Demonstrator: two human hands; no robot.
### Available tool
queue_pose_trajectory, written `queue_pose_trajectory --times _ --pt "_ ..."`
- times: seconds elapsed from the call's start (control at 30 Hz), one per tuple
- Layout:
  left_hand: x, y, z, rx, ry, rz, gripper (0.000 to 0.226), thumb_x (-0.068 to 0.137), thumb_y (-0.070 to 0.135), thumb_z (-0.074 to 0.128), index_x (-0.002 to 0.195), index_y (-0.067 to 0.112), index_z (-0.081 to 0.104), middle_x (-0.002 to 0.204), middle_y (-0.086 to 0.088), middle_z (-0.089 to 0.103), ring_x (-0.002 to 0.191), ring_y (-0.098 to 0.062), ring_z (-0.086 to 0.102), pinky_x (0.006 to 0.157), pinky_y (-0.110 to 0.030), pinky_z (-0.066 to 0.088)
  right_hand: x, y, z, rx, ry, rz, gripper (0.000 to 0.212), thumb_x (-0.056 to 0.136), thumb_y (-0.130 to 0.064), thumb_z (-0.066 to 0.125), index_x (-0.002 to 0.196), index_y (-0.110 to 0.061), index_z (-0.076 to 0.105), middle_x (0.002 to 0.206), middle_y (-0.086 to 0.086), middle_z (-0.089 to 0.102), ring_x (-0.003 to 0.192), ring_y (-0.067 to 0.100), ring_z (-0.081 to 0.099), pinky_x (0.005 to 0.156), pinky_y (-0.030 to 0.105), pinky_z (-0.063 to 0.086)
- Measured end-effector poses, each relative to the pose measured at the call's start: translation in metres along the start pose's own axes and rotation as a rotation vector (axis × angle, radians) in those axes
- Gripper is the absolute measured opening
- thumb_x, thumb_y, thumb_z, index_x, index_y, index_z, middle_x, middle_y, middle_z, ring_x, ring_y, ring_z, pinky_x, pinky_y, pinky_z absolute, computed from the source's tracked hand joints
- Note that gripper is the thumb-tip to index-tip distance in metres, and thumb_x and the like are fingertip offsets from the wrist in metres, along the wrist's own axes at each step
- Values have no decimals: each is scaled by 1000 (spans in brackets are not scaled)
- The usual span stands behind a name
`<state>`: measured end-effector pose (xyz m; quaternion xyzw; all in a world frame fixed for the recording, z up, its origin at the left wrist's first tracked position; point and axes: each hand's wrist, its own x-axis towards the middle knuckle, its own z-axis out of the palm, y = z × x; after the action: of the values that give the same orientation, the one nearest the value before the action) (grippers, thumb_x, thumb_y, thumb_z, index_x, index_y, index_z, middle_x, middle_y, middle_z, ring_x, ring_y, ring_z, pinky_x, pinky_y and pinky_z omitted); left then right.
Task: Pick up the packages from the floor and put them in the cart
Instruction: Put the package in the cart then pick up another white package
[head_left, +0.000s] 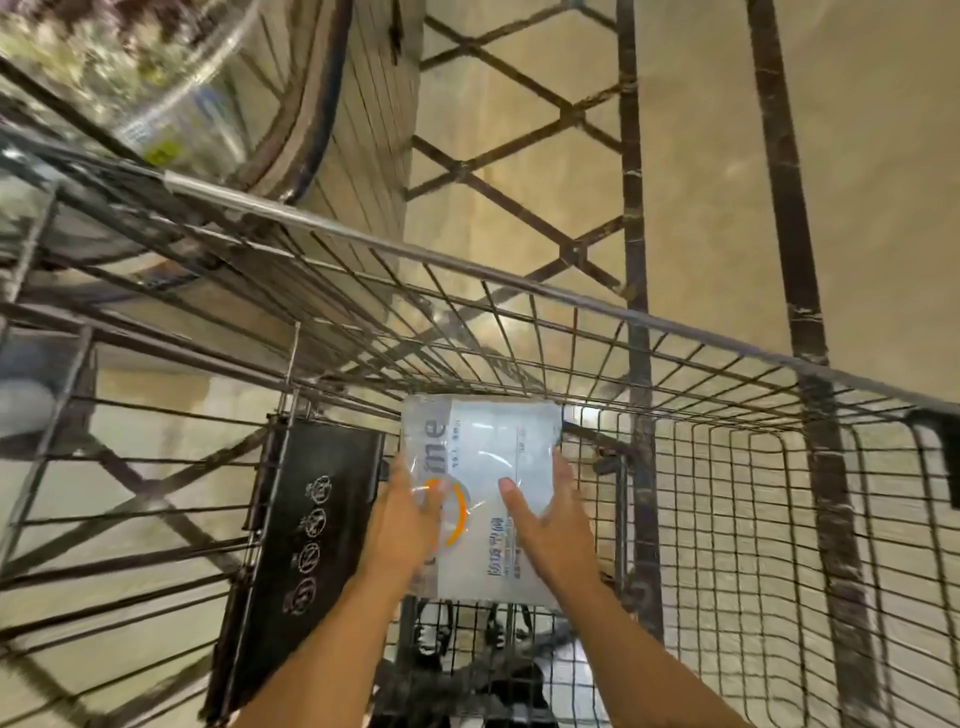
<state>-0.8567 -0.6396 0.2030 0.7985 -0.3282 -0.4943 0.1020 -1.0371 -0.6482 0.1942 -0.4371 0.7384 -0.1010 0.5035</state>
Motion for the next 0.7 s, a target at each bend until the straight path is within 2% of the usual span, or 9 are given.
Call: queue_pose_trajectory --times 0.07,0.17,0.23,0.27,0.33,0.43,0.5,0.6,0.7 --pt "1 4 0 26 13 -37 81 97 53 57 162 21 20 137 -20 61 117 -39 63 97 -43 52 2 -5 -4 32 -44 22 96 73 -92 55 153 -48 25 142 4 58 125 30 63 99 50 56" --pt "-4 15 -1 89 42 -65 76 102 36 58 163 15 17 132 -23 63 114 -43 64 89 -40 50 1 -18 -20 -48 -106 62 104 80 -79 62 161 -36 14 146 9 52 134 34 54 105 39 47" --pt "-15 31 -10 106 77 -23 75 100 32 60 161 14 20 129 -25 64 111 -44 65 89 -44 53 -3 -30 -39 -192 -76 -1 111 78 -87 56 162 -32 9 155 14 46 141 36 47 112 48 44" --pt "-24 39 -18 135 81 9 75 99 32 62 160 15 22 131 -24 63 113 -43 64 91 -45 53 -7 -39 -50 -263 -66 -40 111 78 -89 51 163 -30 9 159 14 42 145 36 42 114 53 42" --pt "-44 56 -38 217 92 121 75 98 31 63 160 17 23 143 -19 56 124 -40 58 98 -46 50 -18 -58 -74 -403 -34 -130 107 83 -87 46 164 -26 13 165 13 34 150 34 34 117 52 39" --pt "-81 83 -75 469 119 294 73 104 40 52 164 17 18 163 -13 35 148 -32 35 115 -42 34 -48 -97 -116 -679 59 -325 99 86 -88 24 162 -24 26 163 9 38 151 29 34 115 46 39" --pt "-109 100 -105 658 197 415 65 105 44 46 161 15 30 163 -14 36 150 -32 34 122 -42 28 -68 -124 -142 -829 140 -473 93 87 -81 14 158 -24 35 156 7 48 147 29 40 111 46 40" --pt "-145 117 -157 771 397 580 63 94 49 45 136 7 65 133 -23 65 122 -43 62 108 -56 45 -100 -169 -169 -884 173 -585 91 90 -78 14 158 -24 37 156 7 50 147 30 42 110 50 41" --pt "-188 129 -219 860 503 613 67 92 53 38 129 7 70 127 -22 69 119 -43 64 105 -59 47 -135 -223 -182 -935 189 -704 81 96 -74 25 161 -26 32 160 7 46 147 32 41 111 51 40"
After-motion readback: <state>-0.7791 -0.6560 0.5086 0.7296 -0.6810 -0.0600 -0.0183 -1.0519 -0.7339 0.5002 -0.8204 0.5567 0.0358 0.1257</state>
